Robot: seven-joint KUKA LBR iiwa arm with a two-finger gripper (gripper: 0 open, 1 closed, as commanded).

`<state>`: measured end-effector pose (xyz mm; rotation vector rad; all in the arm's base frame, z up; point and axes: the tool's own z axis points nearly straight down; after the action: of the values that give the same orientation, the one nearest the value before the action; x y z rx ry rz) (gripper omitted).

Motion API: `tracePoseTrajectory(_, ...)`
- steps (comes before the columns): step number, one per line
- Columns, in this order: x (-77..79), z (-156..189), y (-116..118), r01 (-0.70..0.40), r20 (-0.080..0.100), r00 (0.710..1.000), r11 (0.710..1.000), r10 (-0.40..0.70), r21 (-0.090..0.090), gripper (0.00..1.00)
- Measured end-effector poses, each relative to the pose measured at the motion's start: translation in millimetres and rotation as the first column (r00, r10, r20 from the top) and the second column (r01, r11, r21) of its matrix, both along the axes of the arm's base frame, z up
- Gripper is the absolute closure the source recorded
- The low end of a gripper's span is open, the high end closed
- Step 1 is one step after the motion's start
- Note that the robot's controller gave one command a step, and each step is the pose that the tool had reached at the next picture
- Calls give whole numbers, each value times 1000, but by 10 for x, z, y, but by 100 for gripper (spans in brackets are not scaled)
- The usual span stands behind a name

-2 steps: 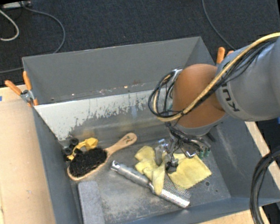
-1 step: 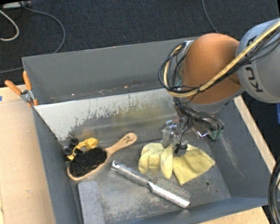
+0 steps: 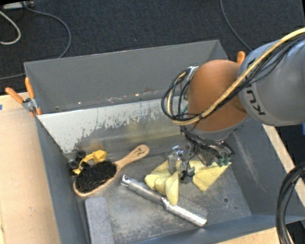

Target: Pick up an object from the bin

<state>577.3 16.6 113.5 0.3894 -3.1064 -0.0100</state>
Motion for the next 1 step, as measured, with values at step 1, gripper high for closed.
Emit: tracePoseTrajectory(1, -122, 745, -13, -9, -2, 1000, 1000, 9, 0, 100)
